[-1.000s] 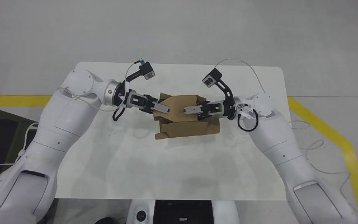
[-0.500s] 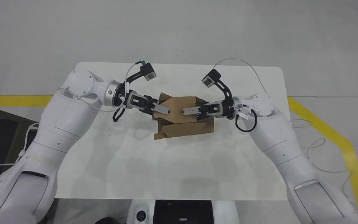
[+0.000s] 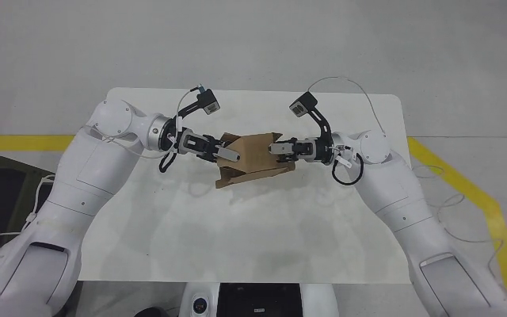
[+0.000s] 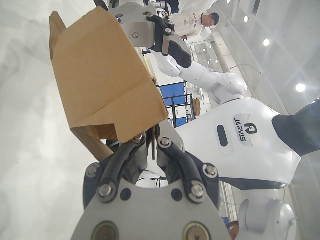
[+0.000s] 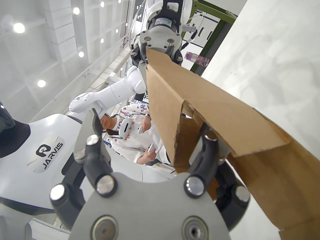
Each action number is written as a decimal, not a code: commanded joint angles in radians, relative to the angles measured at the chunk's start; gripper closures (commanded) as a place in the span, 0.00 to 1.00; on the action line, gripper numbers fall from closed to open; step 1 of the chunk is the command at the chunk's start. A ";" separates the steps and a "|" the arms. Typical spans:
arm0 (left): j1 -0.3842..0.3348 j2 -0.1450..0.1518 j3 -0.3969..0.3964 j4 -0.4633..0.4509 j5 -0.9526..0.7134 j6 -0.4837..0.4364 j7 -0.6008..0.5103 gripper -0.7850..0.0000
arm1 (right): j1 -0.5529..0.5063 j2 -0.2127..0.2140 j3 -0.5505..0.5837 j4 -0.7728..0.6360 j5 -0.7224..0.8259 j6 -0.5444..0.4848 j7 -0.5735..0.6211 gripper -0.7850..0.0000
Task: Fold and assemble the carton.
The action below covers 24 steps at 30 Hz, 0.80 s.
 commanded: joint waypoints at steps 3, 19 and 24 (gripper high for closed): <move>0.000 0.000 0.000 0.000 0.000 0.000 0.000 1.00 | 0.000 0.000 0.000 0.000 0.000 0.000 0.000 0.36; 0.001 0.000 -0.001 0.007 0.001 -0.001 0.001 1.00 | 0.002 0.000 0.008 -0.009 0.020 -0.022 -0.022 0.00; 0.001 0.001 -0.007 0.022 0.000 -0.005 0.005 1.00 | 0.004 0.004 0.018 -0.015 0.032 -0.052 -0.052 0.00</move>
